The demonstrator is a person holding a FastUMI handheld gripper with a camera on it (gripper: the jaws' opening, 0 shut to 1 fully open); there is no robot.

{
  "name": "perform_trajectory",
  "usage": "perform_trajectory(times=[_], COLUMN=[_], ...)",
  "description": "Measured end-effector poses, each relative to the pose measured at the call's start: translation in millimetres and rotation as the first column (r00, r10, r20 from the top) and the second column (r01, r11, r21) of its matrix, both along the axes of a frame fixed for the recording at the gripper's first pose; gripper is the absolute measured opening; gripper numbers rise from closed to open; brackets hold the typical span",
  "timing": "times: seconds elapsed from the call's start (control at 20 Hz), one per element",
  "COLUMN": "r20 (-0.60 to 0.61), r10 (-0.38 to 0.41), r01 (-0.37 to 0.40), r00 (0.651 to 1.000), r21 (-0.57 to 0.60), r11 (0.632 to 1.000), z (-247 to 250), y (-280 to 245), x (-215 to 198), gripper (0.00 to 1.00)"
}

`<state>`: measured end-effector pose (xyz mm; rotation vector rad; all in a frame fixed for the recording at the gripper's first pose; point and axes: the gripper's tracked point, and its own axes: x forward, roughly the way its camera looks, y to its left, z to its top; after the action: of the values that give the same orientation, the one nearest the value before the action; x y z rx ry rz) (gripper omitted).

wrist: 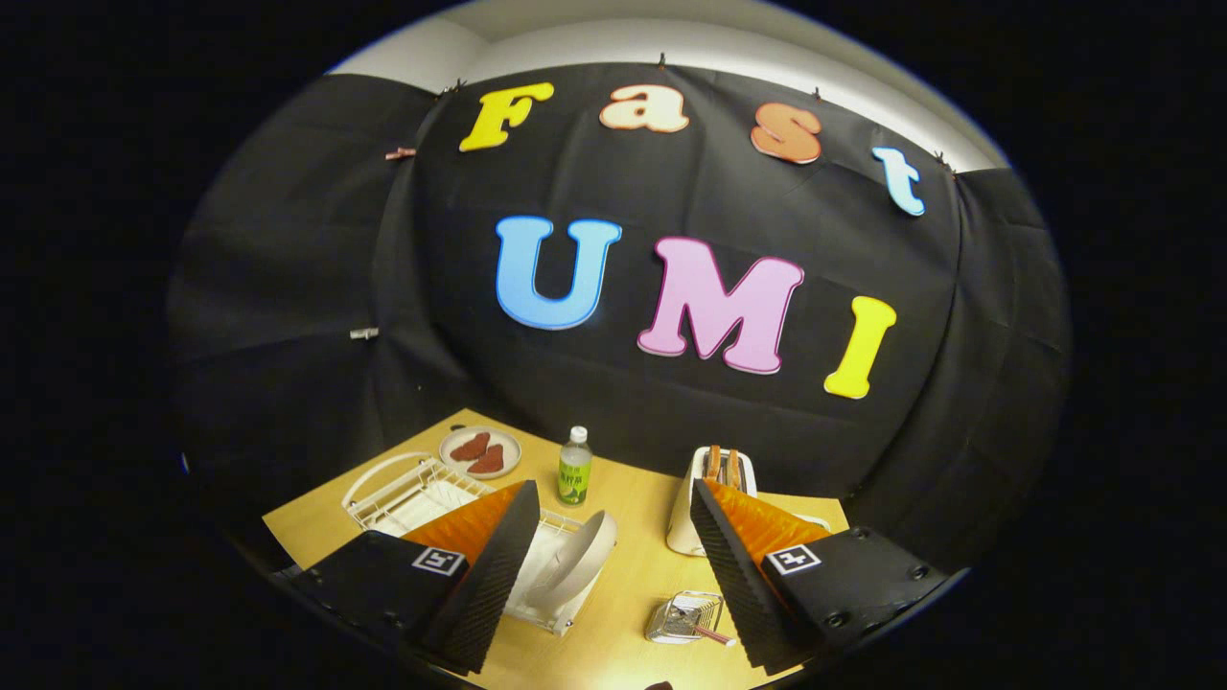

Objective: Take the plate from the dish rack, then take the spoon from the basket and place it into the plate.

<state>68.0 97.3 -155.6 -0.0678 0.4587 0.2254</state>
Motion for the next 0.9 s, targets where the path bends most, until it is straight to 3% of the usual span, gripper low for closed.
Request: perform_trajectory(times=[0.25,0.65,0.85,0.9], r20=[-0.223,-0.446,-0.512,-0.517], r10=[-0.002,-0.084,-0.131,-0.164], r01=[0.001,0.078,0.132,0.154], r00=[0.975,0.891,0.849,0.840], r21=[-0.003,-0.031,-0.034,-0.062], r11=[1.000,0.996,0.991,0.986], z=[-95.4,-203.1,-237.1,-242.4], y=[17.4,22.2,28.5,25.0], x=[24.8,46.9,46.2,45.1], gripper=[0.97,0.92,0.81,0.72])
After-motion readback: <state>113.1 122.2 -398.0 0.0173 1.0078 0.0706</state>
